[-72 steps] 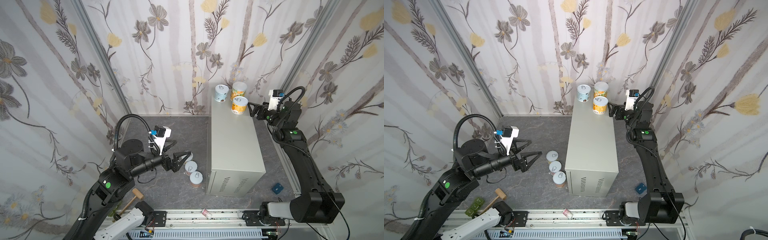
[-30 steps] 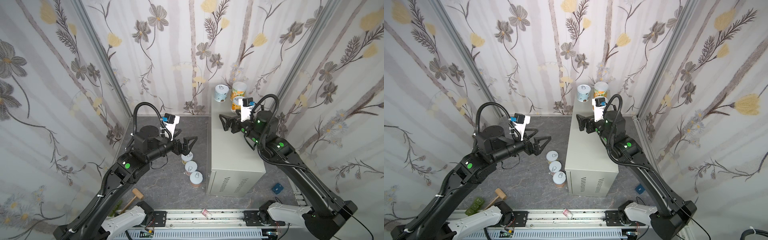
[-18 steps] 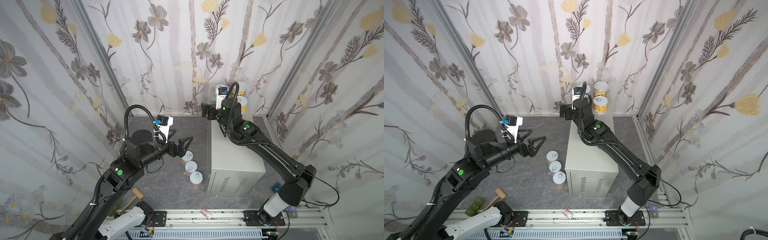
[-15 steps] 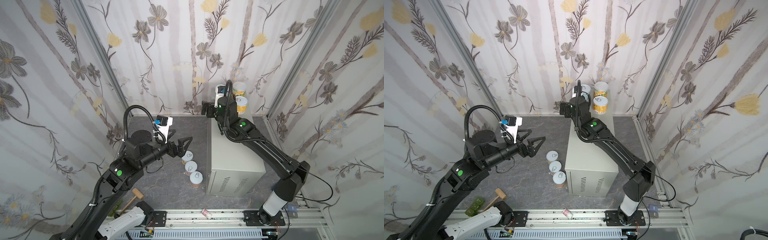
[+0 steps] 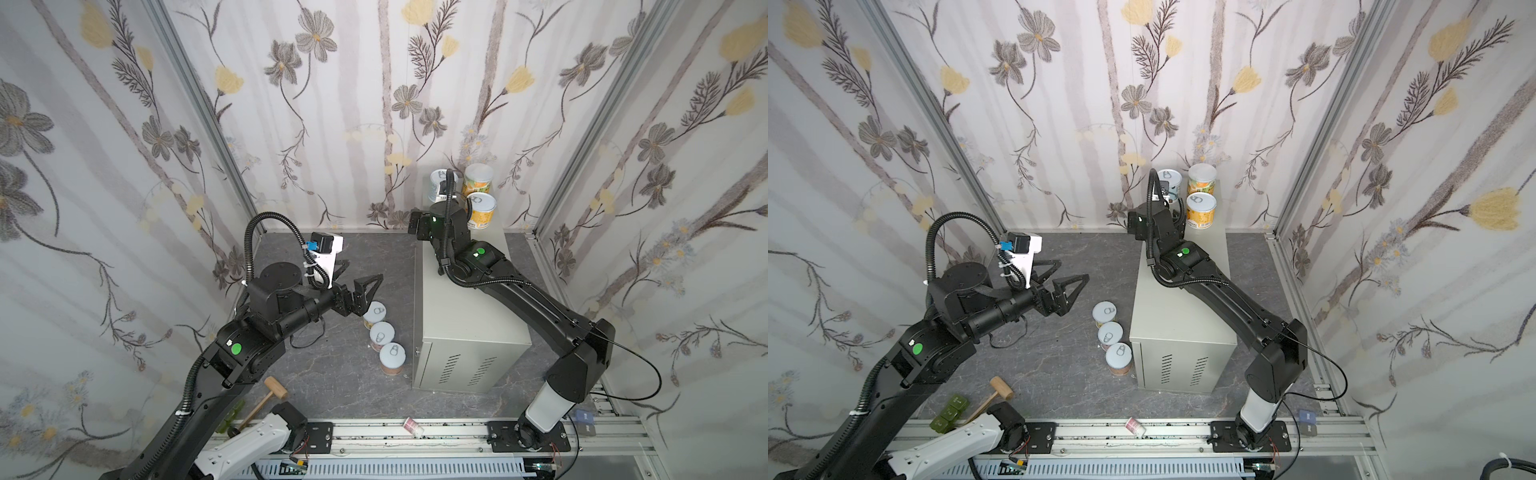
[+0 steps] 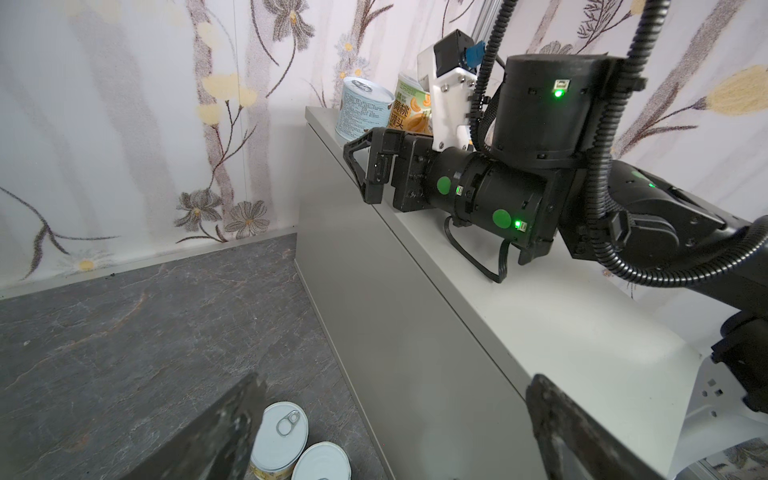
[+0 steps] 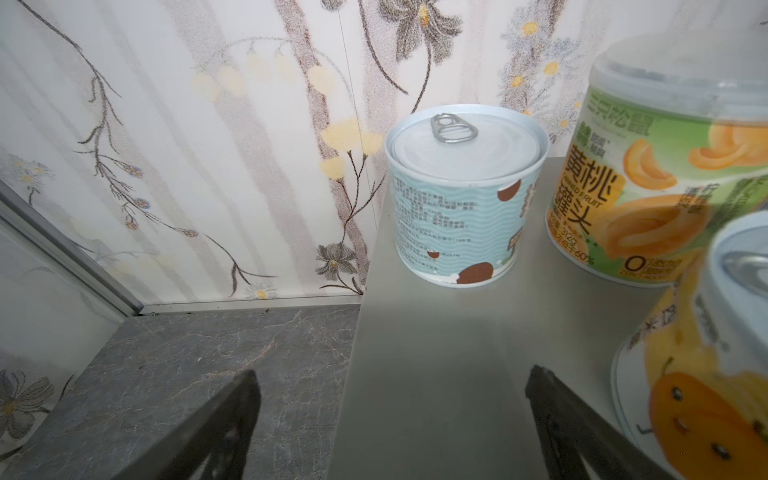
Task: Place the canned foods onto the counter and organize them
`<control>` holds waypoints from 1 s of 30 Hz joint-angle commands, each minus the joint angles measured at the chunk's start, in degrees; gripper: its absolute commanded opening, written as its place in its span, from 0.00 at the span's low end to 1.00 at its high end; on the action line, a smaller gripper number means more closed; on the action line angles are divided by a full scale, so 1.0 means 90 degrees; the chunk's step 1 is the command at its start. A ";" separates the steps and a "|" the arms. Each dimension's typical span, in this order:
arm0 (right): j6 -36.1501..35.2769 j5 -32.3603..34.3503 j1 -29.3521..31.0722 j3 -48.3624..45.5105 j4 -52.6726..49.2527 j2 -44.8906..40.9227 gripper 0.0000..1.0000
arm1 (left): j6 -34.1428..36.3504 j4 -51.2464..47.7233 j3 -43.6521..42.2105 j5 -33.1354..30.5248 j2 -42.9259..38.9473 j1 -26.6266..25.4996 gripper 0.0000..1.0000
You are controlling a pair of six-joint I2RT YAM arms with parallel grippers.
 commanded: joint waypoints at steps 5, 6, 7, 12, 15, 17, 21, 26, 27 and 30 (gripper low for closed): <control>0.0065 -0.0046 -0.0201 0.0011 0.0198 -0.0086 1.00 | 0.0004 0.0049 -0.0039 -0.0047 -0.0135 0.0015 1.00; 0.0064 -0.0095 -0.0218 0.0011 0.0201 -0.0087 1.00 | 0.0009 0.0042 -0.0047 -0.0057 -0.0145 0.0006 1.00; 0.0065 -0.0145 -0.0233 0.0009 0.0196 -0.0073 1.00 | 0.0009 0.0034 -0.0050 -0.0056 -0.0156 0.0006 1.00; -0.0023 -0.0345 -0.0245 0.0011 0.0277 -0.0072 1.00 | 0.0009 0.0029 -0.0078 -0.0067 -0.0167 0.0011 1.00; -0.0064 -0.0238 -0.0253 0.0039 0.0281 -0.0073 1.00 | 0.0022 0.0037 -0.0068 -0.0047 -0.0141 0.0006 1.00; -0.0098 -0.0229 -0.0288 0.0050 0.0307 -0.0078 1.00 | 0.0038 0.0037 -0.0058 -0.0024 -0.0132 0.0011 1.00; -0.0144 -0.0238 -0.0371 0.0302 0.0112 0.0030 1.00 | 0.0038 0.0058 -0.0063 -0.0017 -0.0130 0.0011 1.00; -0.0272 -0.0576 -0.0391 0.0273 0.0261 -0.0106 1.00 | 0.0067 0.0054 -0.0083 -0.0018 -0.0116 0.0011 1.00; -0.0337 -0.0752 -0.0376 0.0234 0.0347 -0.0182 1.00 | 0.0067 0.0058 -0.0080 -0.0018 -0.0118 0.0011 1.00; -0.0535 -0.1631 -0.0340 -0.0182 0.0839 -0.0700 1.00 | 0.0105 0.0049 -0.0060 -0.0008 -0.0093 0.0011 1.00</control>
